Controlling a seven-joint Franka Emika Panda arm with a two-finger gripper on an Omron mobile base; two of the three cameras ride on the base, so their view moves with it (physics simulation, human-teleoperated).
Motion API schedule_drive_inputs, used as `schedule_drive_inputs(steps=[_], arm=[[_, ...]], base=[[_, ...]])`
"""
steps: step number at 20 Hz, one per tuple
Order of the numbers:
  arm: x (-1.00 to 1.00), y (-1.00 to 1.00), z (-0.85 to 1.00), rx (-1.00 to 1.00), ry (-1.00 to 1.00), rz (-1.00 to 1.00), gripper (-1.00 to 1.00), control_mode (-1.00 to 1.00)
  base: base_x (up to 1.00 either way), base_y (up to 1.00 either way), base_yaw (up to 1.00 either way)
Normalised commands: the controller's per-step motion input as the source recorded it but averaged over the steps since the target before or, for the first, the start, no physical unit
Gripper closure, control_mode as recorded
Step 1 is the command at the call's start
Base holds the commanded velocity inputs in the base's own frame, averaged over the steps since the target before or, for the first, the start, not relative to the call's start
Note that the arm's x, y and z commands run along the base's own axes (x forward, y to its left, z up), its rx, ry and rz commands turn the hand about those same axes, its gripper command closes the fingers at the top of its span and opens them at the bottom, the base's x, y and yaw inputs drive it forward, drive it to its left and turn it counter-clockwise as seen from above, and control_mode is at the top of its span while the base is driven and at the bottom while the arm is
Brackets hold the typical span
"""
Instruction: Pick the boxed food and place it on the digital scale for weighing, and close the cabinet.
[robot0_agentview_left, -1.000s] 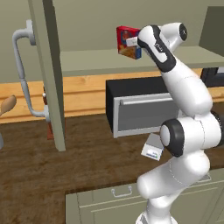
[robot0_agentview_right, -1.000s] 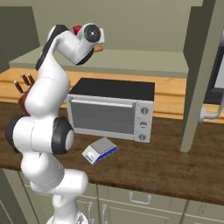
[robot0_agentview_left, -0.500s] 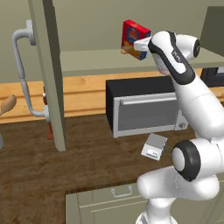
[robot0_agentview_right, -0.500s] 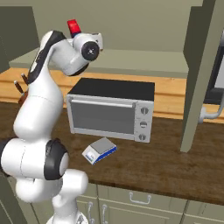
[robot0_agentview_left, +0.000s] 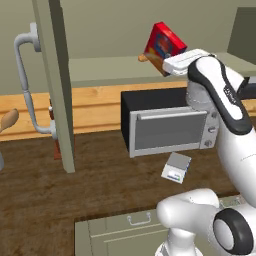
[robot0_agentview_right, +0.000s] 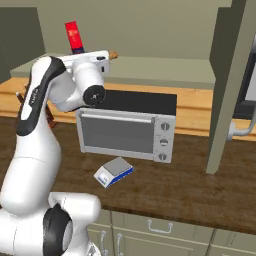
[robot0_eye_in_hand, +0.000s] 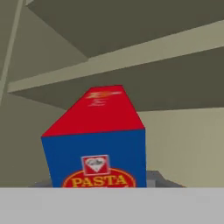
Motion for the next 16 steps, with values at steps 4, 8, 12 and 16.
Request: schedule_drive_inputs(steps=[4, 8, 12, 16], arm=[[-1.00, -0.08, 0.42, 0.03, -0.01, 0.00, 1.00, -1.00], [-1.00, -0.28, 0.18, -0.01, 0.03, 0.08, 1.00, -1.00], [-0.94, -0.40, -0.13, -0.12, 0.13, 0.24, 1.00, -1.00], [-0.98, -0.43, -0.27, -0.22, 0.21, 0.32, 1.00, -1.00]], base=[[0.00, 0.00, 0.00], [0.00, 0.00, 0.00], [0.00, 0.00, 0.00], [0.00, 0.00, 0.00]])
